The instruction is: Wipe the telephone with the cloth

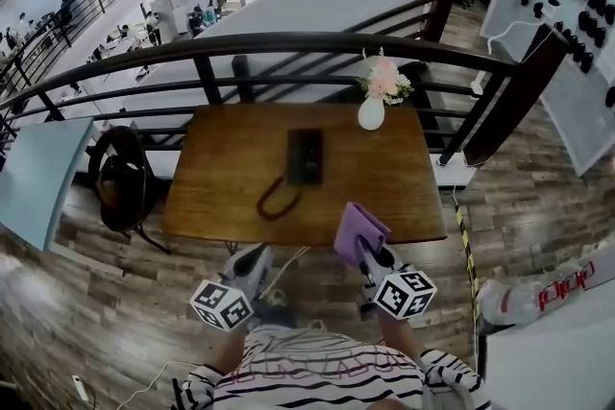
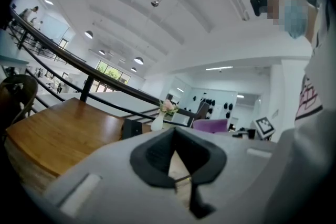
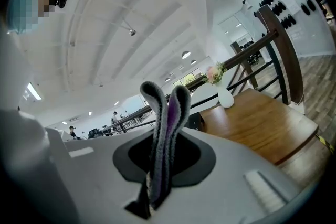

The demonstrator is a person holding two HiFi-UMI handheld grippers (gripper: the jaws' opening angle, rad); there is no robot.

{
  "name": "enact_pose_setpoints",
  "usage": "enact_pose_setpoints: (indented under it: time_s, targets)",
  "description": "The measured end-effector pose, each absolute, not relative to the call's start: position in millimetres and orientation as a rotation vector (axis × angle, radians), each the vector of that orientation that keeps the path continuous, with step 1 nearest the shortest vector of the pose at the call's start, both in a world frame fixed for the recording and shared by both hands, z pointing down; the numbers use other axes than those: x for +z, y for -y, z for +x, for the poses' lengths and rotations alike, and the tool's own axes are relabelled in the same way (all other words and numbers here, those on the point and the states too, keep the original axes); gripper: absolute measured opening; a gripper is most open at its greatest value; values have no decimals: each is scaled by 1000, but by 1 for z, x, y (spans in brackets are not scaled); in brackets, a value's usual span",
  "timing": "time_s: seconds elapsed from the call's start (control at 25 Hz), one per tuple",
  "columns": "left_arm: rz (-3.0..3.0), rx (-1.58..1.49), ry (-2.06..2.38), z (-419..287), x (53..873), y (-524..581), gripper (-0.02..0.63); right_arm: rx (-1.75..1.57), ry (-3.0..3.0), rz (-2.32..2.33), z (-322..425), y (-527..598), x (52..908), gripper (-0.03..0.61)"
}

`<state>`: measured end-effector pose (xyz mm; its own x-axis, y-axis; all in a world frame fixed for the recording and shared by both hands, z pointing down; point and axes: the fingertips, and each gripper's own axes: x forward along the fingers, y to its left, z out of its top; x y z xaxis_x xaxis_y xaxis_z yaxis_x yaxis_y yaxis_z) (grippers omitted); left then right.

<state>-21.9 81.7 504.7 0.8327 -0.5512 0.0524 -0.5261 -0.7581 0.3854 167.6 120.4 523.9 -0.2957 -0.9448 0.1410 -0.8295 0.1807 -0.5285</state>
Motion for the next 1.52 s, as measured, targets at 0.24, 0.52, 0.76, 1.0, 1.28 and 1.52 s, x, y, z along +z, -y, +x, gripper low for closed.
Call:
enact_pose_setpoints:
  time_s: [0.24, 0.52, 0.76, 1.0, 1.28, 1.52]
  targets:
    - [2605, -102, 779, -21, 505, -23, 2, -775, -2212, -1739, 166, -71, 516, 38]
    - [2635, -118, 694, -17, 488, 55, 3, -738, -2169, -1789, 162, -6, 497, 38]
    - [2656, -116, 609, -18, 485, 112, 2, -719, -2125, -1842, 153, 42, 495, 38]
    - [2655, -103, 543, -30, 490, 160, 2, -711, -2076, -1892, 139, 84, 496, 38]
    - [2665, -98, 488, -45, 495, 196, 2, -711, -2048, -1931, 121, 117, 503, 38]
    - [2639, -101, 507, -37, 501, 212, 3, -752, -2076, -1913, 128, 140, 510, 38]
